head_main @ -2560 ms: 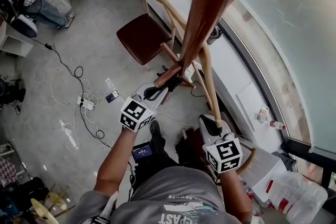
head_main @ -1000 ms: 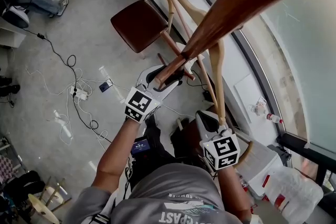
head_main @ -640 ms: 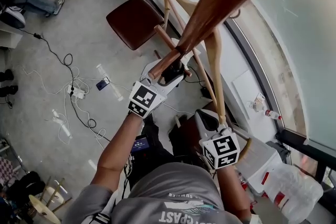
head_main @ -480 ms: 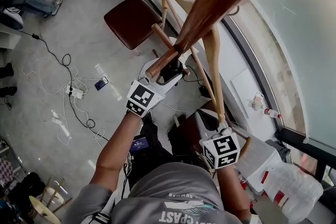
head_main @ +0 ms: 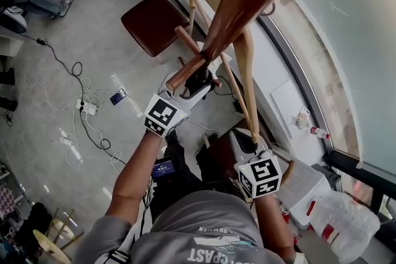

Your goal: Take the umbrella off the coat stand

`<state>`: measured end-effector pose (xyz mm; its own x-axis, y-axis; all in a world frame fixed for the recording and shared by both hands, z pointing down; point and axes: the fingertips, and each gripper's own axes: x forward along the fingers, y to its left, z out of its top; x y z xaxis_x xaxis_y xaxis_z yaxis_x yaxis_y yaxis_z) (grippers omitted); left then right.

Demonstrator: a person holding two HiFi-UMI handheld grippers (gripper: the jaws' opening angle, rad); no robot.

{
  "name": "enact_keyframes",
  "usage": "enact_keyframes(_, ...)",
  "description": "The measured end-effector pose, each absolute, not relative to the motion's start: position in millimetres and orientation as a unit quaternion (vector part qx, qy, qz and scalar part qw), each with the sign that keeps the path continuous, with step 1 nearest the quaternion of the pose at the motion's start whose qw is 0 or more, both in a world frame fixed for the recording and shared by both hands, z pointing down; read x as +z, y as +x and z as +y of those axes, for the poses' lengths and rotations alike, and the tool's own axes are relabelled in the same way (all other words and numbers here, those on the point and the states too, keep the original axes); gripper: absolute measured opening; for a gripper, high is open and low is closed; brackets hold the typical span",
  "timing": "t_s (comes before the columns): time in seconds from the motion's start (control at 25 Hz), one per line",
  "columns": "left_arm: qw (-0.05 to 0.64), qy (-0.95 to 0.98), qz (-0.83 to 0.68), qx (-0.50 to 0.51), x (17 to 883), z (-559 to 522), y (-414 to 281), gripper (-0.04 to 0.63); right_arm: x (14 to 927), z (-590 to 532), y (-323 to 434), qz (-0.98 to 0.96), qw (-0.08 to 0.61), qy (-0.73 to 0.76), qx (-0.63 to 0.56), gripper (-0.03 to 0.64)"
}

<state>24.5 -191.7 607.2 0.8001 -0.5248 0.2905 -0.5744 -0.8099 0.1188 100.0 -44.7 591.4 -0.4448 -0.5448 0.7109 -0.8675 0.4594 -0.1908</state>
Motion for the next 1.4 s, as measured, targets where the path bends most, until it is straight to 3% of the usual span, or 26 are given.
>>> enact_keyframes(1.4,0.103,0.933,-0.314,0.141,589,-157,1,0.156,600,13,78,-0.808,0.303,0.413,0.291,0.002)
